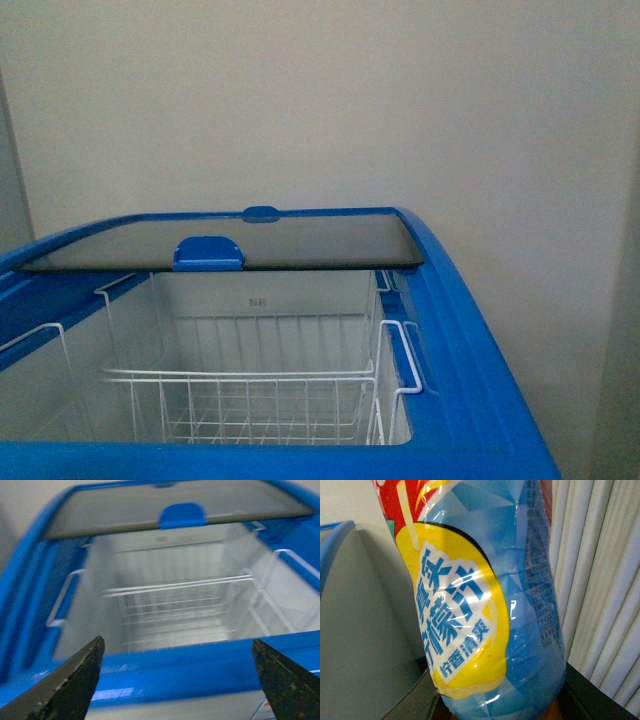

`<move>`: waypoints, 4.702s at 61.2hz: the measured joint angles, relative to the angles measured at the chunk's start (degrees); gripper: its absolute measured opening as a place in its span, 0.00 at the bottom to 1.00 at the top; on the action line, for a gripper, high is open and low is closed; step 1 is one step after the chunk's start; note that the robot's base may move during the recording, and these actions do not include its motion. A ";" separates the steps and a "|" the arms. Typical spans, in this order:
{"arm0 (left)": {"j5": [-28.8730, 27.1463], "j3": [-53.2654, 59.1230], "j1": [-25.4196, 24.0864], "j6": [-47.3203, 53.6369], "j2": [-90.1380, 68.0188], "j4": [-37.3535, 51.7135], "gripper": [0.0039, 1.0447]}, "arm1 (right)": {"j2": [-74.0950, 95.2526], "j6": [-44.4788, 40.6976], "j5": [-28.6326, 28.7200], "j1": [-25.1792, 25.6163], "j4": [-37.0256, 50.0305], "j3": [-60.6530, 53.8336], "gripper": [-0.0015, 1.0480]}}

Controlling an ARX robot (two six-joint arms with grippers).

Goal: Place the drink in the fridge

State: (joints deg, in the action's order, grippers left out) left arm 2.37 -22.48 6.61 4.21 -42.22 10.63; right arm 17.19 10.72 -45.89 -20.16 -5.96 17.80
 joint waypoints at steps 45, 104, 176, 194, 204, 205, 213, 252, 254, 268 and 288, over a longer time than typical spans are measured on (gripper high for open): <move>-2.38 18.14 -6.29 -3.93 38.32 -11.39 0.02 | 59.71 -49.37 32.92 -6.58 0.90 41.90 0.39; -2.38 21.59 -6.32 -4.04 41.94 -10.95 0.02 | 106.47 -63.23 27.98 -11.15 12.48 69.55 0.39; -2.36 21.62 -6.32 -4.04 41.97 -10.95 0.02 | 47.06 -8.28 14.86 11.58 -1.31 33.14 0.93; -2.38 21.59 -6.32 -4.04 41.97 -10.95 0.02 | 13.55 -4.90 38.03 18.95 7.69 6.56 0.75; -2.43 21.62 -6.32 -4.04 41.97 -10.95 0.02 | 9.11 -9.29 46.12 19.89 16.50 -2.29 0.45; -2.43 21.59 -6.32 -4.04 41.97 -10.95 0.02 | 8.74 -9.35 45.70 19.93 16.68 -3.32 0.40; -2.38 21.59 -6.32 -4.04 41.97 -10.95 0.02 | 6.51 -9.99 45.75 20.11 17.27 -6.21 0.20; -2.38 21.62 -6.32 -4.04 41.97 -10.95 0.02 | -2.93 -10.43 45.81 20.11 16.06 -13.84 0.03; -2.38 21.59 -6.32 -4.04 41.97 -10.95 0.02 | -3.23 -10.43 45.81 20.11 15.91 -13.92 0.03; -2.38 21.62 -6.32 -4.04 41.97 -10.95 0.02 | -5.81 -10.45 45.81 20.11 14.58 -15.19 0.03; -2.40 21.62 -6.32 -4.07 41.97 -10.95 0.02 | -16.92 -10.51 45.90 20.11 6.01 -16.87 0.03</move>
State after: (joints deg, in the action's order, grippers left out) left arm -0.03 -0.86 0.30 0.14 -0.25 -0.32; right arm 0.27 0.21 0.01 -0.05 0.05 0.93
